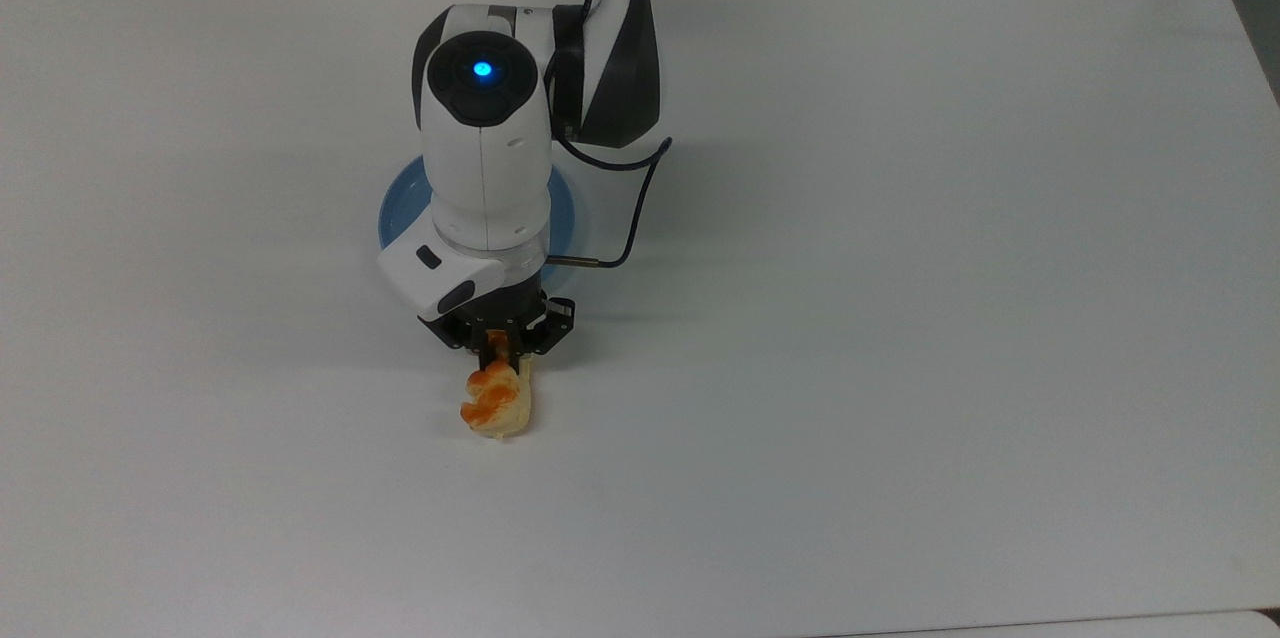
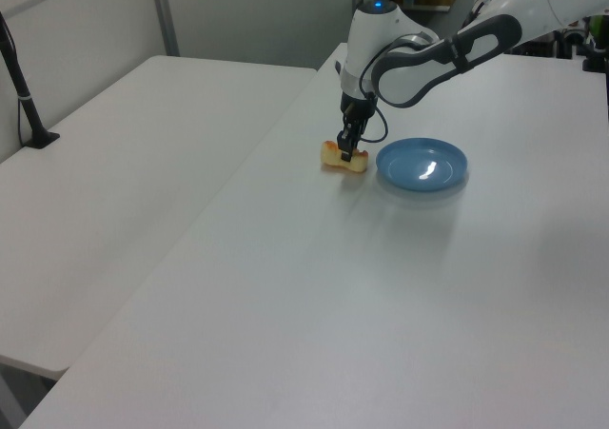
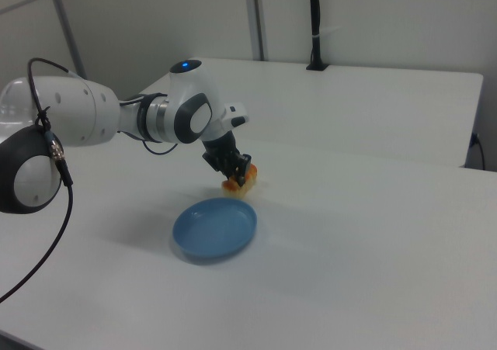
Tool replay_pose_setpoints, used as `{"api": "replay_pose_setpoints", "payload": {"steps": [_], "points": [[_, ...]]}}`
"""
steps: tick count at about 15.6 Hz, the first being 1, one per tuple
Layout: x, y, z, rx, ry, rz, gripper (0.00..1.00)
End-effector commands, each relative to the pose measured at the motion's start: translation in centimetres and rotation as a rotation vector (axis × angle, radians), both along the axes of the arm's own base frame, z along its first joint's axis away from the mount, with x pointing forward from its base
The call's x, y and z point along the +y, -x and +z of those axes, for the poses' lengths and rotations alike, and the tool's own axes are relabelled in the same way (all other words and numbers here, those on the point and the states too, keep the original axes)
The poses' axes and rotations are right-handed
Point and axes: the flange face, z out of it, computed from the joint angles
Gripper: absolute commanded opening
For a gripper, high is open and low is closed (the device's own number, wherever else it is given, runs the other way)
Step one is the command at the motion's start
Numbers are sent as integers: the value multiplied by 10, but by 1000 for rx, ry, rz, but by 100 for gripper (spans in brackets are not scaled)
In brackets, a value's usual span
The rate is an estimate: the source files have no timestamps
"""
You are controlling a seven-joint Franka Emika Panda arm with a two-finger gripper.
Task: Put the bread on the table
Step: 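Lift the bread roll off the plate and carry it beside the plate, then lower the bread roll onto the table and open the gripper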
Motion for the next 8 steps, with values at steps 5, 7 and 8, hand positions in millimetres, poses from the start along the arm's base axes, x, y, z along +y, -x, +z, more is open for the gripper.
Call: {"api": "replay_pose_setpoints", "payload": {"steps": [5, 7, 8], "points": [[-2, 1, 24, -19, 34, -36, 100], [-3, 4, 37, -12, 23, -48, 100], [-9, 7, 47, -9, 21, -60, 100]]}}
